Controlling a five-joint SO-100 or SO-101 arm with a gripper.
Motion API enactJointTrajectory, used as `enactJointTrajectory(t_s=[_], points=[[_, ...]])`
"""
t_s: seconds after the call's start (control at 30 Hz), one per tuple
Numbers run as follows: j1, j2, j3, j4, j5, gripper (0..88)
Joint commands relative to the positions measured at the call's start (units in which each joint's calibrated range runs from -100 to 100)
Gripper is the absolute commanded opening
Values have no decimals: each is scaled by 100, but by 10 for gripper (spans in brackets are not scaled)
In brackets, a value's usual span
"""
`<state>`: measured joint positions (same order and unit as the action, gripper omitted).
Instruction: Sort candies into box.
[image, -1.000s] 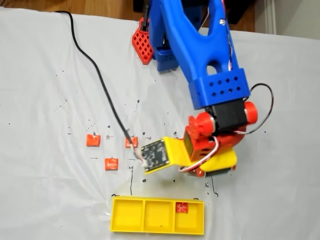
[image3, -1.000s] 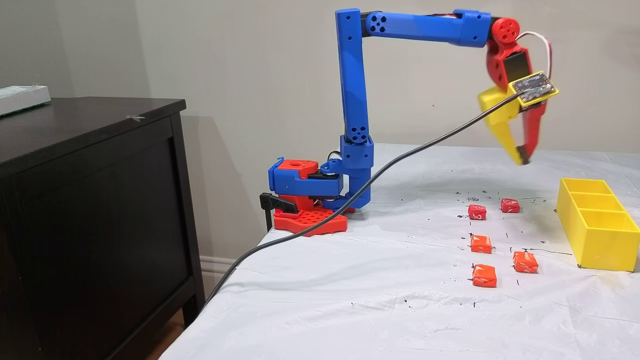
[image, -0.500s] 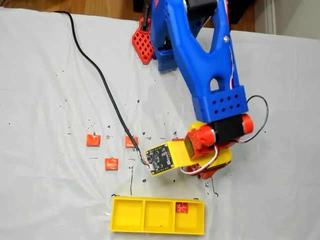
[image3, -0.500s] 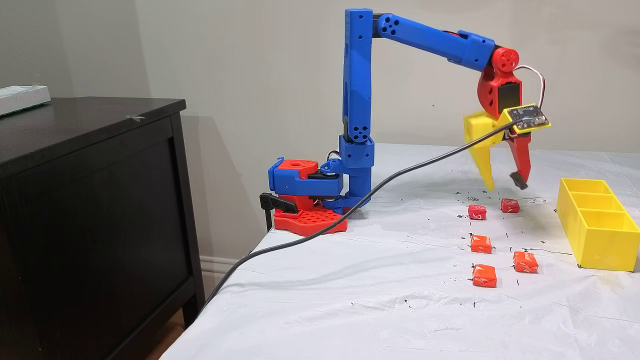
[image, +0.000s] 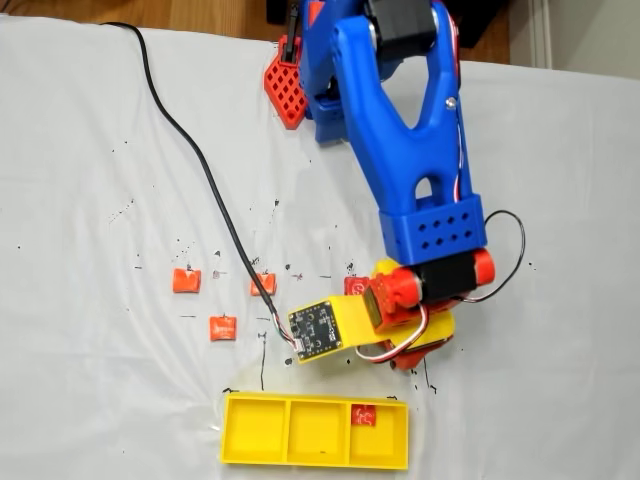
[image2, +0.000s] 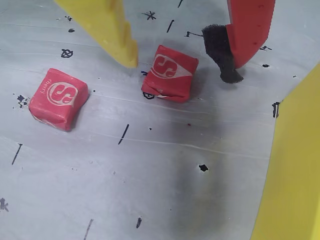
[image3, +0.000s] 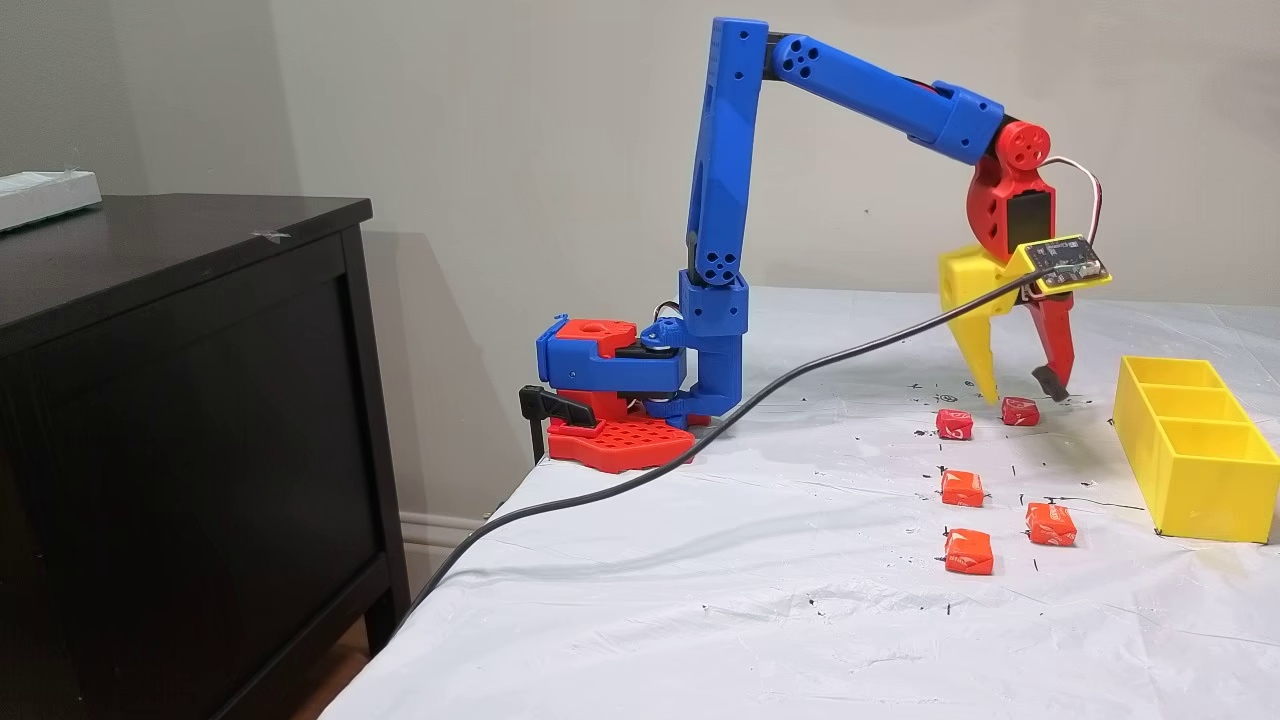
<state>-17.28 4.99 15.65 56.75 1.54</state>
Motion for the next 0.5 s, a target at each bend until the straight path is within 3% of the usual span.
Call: enactJointTrajectory(t_s=[0.0,0.33,0.47], points=[[26,-58,-523,-104,-10,214],[-11,281,-532,-276,-29,196],[-29,502,-587,-308,-24,107]])
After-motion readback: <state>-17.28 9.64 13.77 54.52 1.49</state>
